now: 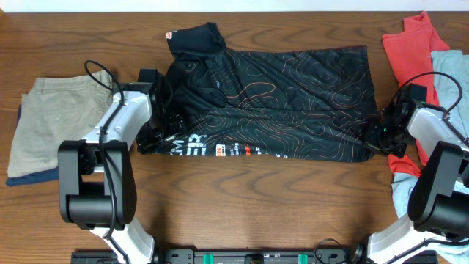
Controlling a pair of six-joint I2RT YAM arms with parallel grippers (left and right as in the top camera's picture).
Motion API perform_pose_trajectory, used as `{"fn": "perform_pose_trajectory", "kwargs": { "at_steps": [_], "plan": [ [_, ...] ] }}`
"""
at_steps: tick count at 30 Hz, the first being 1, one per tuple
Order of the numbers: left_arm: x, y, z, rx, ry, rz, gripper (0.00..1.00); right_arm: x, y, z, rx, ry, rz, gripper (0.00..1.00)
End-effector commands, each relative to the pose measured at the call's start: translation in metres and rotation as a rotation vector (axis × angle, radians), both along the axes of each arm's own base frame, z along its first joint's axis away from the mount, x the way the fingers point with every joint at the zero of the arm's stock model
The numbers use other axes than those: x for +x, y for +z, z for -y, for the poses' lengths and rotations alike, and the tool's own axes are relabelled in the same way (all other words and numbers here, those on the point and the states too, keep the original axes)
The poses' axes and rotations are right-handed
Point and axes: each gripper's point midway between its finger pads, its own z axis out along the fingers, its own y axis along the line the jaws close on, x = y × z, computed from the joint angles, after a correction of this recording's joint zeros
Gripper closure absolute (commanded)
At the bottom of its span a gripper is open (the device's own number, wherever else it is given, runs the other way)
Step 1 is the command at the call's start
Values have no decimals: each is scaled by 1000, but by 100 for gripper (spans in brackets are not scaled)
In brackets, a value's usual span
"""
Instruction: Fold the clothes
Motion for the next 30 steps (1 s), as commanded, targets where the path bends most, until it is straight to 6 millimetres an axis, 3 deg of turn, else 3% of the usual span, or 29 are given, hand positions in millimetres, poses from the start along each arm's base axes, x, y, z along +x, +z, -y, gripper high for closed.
{"fn": "perform_pose_trajectory", "kwargs": {
  "at_steps": [1,5,11,18,24,27,30],
  "plan": [
    [-3,-3,-13,74,6,-13,13,-19,-13,6,-51,-7,-80,99],
    [-2,-2,-25,147,1,-10,12,-19,-13,6,-51,-7,-80,99],
    [-2,-2,-26,152,-1,-8,13,-19,-13,6,-51,-7,-80,98],
    [-7,2,-46,269,36,-21,13,-19,-13,6,-54,-7,-80,98],
    [-4,-2,-46,273,97,0,14,-20,-13,6,-52,-6,-84,99],
    [-4,-11,-46,272,100,18,24,-22,-13,5,-50,-6,-92,99],
    [-8,-23,-46,271,101,27,43,-24,-13,5,-48,-6,-99,99]
  ]
}}
